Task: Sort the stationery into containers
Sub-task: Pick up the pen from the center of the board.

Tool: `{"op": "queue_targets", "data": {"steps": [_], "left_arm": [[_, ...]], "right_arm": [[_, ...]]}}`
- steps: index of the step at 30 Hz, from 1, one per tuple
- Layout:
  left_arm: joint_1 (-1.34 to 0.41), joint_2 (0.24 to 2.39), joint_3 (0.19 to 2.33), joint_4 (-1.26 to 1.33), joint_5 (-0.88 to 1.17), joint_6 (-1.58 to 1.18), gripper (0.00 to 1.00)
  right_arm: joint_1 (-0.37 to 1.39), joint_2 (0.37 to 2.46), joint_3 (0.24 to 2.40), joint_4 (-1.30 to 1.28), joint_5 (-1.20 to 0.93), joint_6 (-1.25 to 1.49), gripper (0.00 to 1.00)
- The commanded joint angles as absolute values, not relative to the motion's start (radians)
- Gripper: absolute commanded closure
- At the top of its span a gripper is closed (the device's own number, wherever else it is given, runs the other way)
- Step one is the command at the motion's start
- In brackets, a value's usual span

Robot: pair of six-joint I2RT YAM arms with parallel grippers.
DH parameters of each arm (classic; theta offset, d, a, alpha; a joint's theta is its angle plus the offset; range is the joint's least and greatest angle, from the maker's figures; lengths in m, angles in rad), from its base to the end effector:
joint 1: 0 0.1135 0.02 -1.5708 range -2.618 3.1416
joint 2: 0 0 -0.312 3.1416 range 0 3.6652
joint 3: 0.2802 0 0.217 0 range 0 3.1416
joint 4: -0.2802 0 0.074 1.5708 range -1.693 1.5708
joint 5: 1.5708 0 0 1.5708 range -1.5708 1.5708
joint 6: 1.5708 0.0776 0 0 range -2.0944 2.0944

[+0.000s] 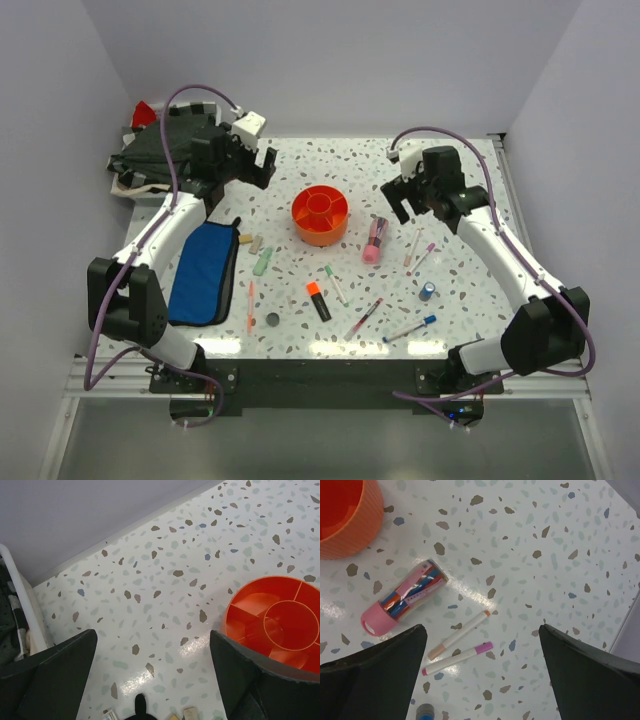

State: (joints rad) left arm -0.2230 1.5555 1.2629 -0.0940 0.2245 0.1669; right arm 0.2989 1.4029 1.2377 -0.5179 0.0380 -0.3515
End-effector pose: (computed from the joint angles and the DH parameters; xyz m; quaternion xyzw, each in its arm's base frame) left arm 0.3578 -0.0989 0.3663 0.2211 0.7968 -0.1085 0.5518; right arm 0.2885 0.0858 0.3504 -0.2808 0.8582 -0.0284 0.4287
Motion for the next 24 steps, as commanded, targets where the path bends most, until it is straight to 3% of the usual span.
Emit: {"op": "queue_targets", "data": {"steps": [1, 9, 17, 24], "left_arm": [[-0.218, 1.539, 1.299, -0.101, 0.19, 0.155, 0.0], [-0.216, 1.47, 1.301, -0.163, 0.106, 0.161, 0.0], [-0.195, 1.361, 1.298, -0.221, -0.035, 0.088, 0.0], [-0.124, 1.154, 1.123, -0.275, -0.077, -0.041, 0.0]], "right_arm": [[0.298, 1.39, 1.31, -0.526, 0.002, -0.259, 0.01], [0.331, 1.523, 1.543, -0.715, -0.115, 0.133, 0.07], [0.536, 1.549, 1.554, -0.796, -0.098, 0.156, 0.09], [0.756, 1.64, 1.516, -0.793, -0.049, 0.21, 0.12]]}}
